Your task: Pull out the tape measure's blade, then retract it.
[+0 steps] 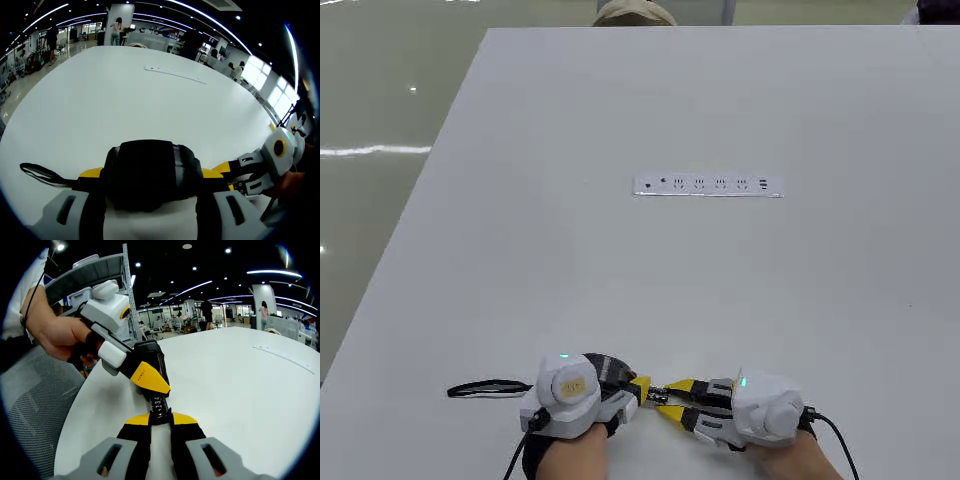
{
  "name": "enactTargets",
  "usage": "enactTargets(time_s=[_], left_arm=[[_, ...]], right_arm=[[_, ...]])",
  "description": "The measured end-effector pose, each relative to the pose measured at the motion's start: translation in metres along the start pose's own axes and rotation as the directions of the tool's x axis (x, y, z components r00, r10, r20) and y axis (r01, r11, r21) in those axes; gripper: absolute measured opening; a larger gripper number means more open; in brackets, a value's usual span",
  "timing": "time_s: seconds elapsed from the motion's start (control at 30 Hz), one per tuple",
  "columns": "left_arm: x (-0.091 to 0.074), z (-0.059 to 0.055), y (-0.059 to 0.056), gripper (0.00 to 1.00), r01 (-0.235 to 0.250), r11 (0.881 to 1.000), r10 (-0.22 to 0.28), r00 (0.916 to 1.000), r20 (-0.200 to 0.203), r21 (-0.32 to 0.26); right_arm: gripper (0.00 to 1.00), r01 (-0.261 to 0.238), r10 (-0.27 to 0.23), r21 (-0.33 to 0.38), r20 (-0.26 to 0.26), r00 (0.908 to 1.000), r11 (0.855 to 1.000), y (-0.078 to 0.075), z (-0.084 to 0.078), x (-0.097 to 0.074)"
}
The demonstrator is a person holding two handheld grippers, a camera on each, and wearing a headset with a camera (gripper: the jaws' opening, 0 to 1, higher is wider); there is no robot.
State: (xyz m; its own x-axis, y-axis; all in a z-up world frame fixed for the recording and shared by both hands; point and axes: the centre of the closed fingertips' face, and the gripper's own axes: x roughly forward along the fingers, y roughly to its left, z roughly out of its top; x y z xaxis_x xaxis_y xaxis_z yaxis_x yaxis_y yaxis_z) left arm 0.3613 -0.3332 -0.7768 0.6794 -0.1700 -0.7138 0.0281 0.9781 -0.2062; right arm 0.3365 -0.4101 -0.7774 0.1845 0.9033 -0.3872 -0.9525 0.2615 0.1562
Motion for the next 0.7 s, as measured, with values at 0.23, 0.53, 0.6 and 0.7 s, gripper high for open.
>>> enactTargets(time_s=[0.23,0.53,0.6,0.7], left_arm=[[-0.001,0.000,0.000,0.72,0.002,1.000,-0.002,1.0000,-0.001,-0.002],[0.000,0.001,0.001,0.72,0.005,1.000,-0.005,1.0000,0.000,-0.011],[0.000,0.001,0.001,0.72,0.006,1.000,-0.006,1.0000,0.001,-0.014],[-0.001,0.001,0.000,0.72,0.007,1.000,-0.007,1.0000,0.002,-0.017]], right_arm=[[0.13,-0.010,0.010,-0.002,-0.001,1.0000,1.000,0.001,0.002,0.007],[0.13,-0.018,0.018,-0.008,-0.002,0.9998,1.000,0.003,0.005,0.016],[0.13,-0.019,0.019,-0.011,-0.001,0.9998,1.000,0.003,0.006,0.017],[0.13,-0.021,0.021,-0.013,-0.002,0.9998,1.000,0.004,0.007,0.020]])
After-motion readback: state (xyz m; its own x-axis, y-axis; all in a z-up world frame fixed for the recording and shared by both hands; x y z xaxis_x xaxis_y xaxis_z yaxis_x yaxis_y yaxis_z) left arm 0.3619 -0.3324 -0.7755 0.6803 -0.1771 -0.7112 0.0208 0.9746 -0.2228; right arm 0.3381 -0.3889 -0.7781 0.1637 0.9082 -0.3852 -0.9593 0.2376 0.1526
